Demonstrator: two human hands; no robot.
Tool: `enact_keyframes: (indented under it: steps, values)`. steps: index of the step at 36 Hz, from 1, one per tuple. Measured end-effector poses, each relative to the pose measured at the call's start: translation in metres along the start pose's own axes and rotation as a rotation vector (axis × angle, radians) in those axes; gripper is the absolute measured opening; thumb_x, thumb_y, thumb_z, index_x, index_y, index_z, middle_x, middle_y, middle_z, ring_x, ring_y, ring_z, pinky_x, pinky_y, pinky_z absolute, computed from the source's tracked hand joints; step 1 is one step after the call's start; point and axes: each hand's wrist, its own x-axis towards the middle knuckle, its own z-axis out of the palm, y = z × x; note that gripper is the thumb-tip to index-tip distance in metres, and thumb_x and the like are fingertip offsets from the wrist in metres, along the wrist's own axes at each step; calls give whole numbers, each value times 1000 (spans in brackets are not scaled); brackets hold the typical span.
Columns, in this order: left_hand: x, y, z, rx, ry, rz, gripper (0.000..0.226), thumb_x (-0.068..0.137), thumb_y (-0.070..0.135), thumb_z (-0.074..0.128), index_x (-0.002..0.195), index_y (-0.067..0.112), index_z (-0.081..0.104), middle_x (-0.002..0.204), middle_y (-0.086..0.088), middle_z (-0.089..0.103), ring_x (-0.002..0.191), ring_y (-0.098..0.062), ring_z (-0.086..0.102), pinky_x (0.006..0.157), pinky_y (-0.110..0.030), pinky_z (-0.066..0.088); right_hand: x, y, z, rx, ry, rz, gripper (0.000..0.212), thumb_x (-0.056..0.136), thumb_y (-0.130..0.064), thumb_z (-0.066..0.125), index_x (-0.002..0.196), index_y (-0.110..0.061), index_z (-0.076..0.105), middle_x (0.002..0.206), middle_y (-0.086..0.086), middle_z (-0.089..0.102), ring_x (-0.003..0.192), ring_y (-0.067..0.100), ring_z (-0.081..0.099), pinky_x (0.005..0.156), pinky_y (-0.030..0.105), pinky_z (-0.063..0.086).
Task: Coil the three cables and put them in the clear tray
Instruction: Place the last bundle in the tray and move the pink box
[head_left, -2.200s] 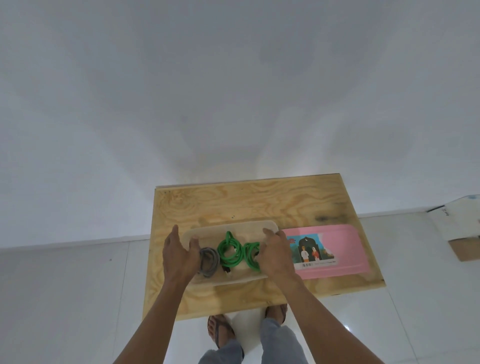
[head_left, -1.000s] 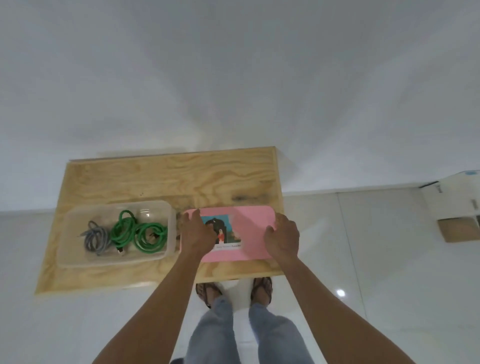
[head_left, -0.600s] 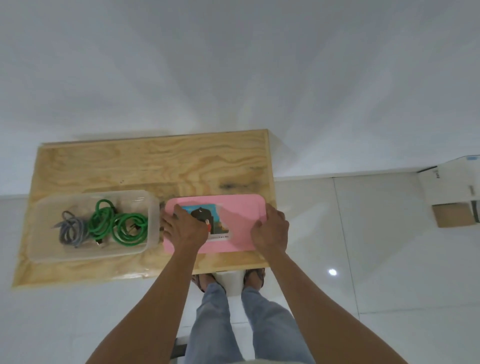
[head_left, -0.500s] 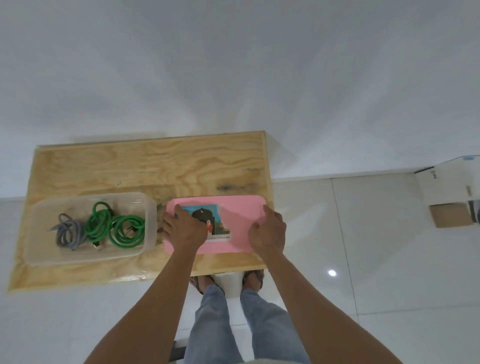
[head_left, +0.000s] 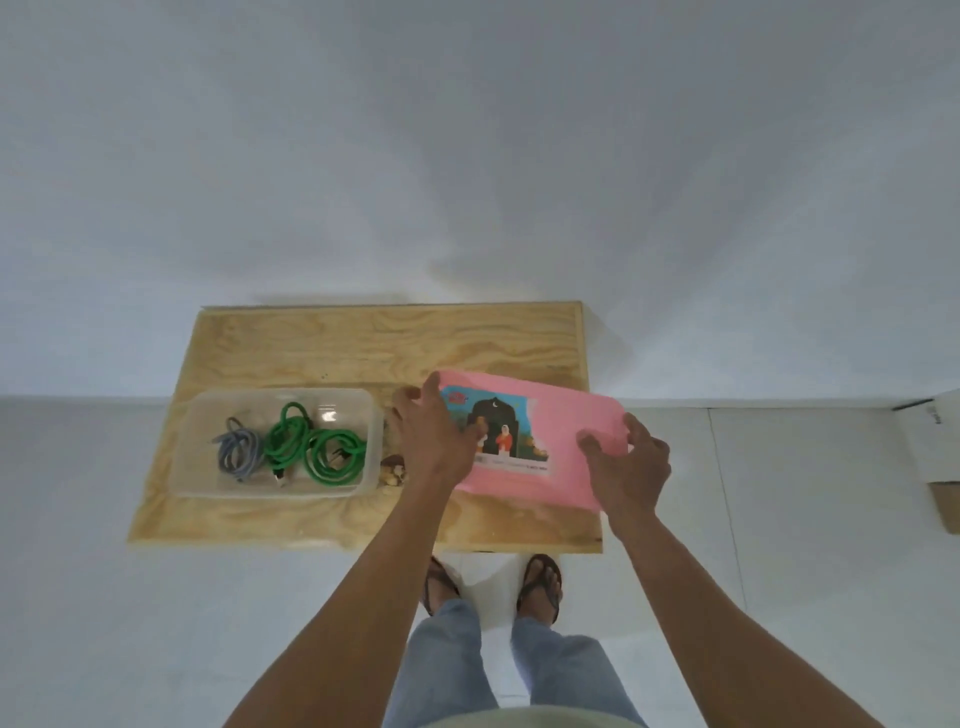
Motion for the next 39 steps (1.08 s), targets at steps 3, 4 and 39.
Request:
enact_keyframes:
  steps: [3, 4, 39]
  values:
    - [1, -3, -35, -71, 64, 6, 88, 75, 33, 83, 147, 17, 35, 142, -19, 32, 131, -38, 31, 108, -46, 35, -14, -28, 6, 32, -22, -73, 77, 78, -43, 80, 144, -19, 49, 139, 13, 46, 129, 39, 46, 105, 52, 48]
    - [2, -7, -48, -72, 74, -5, 89, 75, 34, 82, 148, 16, 34, 142, -19, 34, 131, -38, 33, 108, -46, 35, -20, -38, 10, 22, -36, -101, 78, 78, -44, 80, 145, -18, 48, 139, 13, 47, 130, 38, 45, 106, 49, 47]
    - [116, -280, -184, -40, -153, -41, 110, 69, 60, 78, 153, 14, 24, 146, -15, 36, 135, -35, 37, 108, -50, 41, -188, -140, 260, -331, -101, -183, 70, 91, -36, 62, 152, -15, 34, 152, 9, 31, 140, 35, 31, 115, 44, 34]
